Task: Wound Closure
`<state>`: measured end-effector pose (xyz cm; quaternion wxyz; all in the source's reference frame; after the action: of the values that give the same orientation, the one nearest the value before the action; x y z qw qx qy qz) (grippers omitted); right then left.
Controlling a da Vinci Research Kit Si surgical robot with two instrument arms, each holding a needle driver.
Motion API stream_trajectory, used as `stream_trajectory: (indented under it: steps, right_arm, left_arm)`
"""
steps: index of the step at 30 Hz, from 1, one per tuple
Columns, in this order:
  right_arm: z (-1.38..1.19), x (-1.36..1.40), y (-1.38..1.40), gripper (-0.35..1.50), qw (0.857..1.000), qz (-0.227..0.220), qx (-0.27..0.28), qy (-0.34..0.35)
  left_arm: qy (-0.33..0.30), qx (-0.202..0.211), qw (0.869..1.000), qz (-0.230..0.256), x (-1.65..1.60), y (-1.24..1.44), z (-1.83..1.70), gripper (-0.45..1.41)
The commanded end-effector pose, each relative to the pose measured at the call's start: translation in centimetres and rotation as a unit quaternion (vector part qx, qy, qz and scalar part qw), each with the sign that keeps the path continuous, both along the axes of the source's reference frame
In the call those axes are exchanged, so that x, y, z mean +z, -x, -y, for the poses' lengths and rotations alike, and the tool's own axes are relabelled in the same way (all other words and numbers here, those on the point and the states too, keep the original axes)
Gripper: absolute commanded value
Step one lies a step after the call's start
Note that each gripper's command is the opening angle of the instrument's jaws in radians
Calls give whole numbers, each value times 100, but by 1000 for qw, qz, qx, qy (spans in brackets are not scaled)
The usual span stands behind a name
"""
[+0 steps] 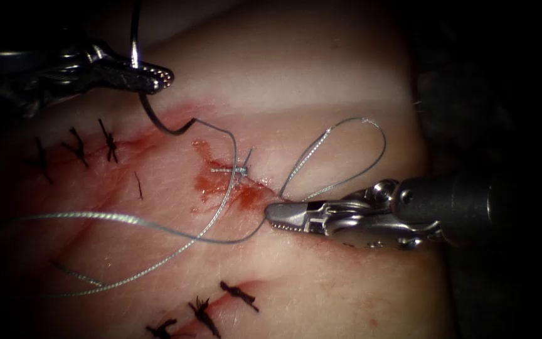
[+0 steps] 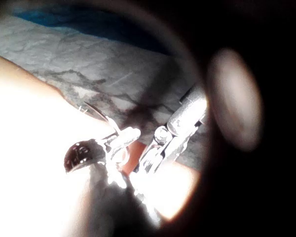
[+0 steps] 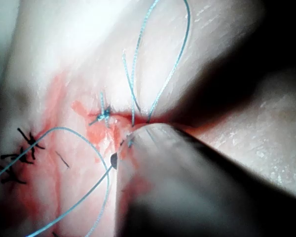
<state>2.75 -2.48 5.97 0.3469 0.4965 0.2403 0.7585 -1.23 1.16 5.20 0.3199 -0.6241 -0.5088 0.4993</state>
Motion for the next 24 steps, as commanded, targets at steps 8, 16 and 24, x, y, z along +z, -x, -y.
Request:
stream_trajectory:
  steps: [8, 16, 24]
  right_arm:
    - [-3, -3, 1, 86, 998, 57, -17, 16]
    - [9, 2, -7, 105, 995, 52, 32, -74]
    - [-1, 11, -13, 64, 990, 52, 57, -117]
  left_arm:
    - [0, 1, 1000, 1, 5, 5, 1, -45]
    - [0, 2, 1000, 1, 4, 5, 1, -45]
    - [0, 2, 1000, 2, 4, 5, 1, -45]
